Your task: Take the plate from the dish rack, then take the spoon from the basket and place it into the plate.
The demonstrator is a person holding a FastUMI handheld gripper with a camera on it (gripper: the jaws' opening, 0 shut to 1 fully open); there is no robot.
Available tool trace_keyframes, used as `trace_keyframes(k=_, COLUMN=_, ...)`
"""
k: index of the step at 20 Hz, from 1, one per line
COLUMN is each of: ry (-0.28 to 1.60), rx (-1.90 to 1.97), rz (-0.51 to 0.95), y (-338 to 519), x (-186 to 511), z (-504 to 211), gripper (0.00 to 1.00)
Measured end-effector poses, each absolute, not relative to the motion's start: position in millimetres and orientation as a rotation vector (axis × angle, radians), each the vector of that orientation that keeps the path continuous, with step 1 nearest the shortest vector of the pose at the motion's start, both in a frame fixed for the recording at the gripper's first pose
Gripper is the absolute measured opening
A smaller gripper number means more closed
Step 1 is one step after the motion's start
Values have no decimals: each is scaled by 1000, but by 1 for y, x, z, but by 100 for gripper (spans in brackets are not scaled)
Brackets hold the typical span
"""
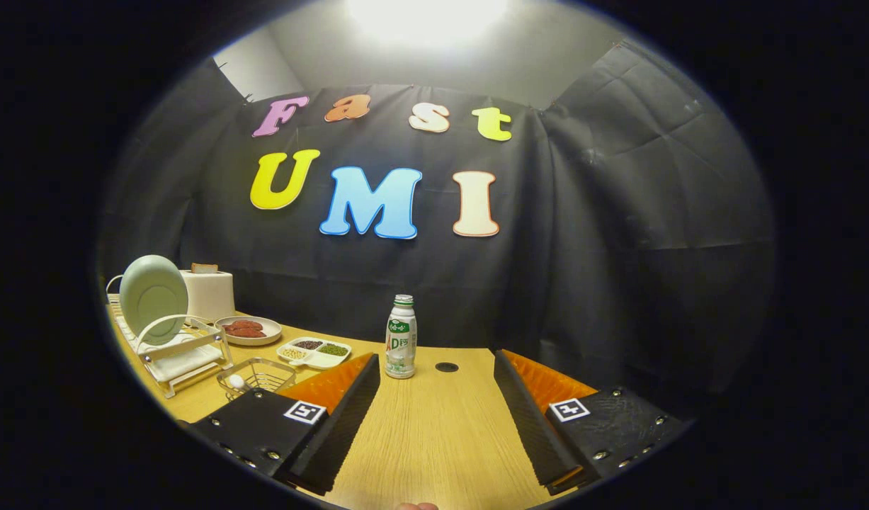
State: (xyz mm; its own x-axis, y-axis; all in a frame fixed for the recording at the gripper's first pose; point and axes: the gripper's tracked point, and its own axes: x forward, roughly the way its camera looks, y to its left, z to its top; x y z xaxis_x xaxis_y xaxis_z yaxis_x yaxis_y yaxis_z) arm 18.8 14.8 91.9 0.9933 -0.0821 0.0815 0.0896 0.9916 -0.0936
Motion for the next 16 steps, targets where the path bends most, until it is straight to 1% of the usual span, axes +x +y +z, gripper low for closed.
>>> trace_keyframes(k=5, ry=-44, rx=-89, rz=-85, y=60, x=-40, z=124, gripper=99)
trace_keyframes(k=9, ry=-33, rx=-97, rz=-27, y=122, x=-63, z=154, gripper=99)
trace_keyframes(k=11, ry=-24, rx=-91, rz=11, y=160, x=-65, z=167, gripper=99)
trace_keyframes(k=16, ry=29, rx=-27, rz=109, y=264, x=-44, z=184, gripper=99)
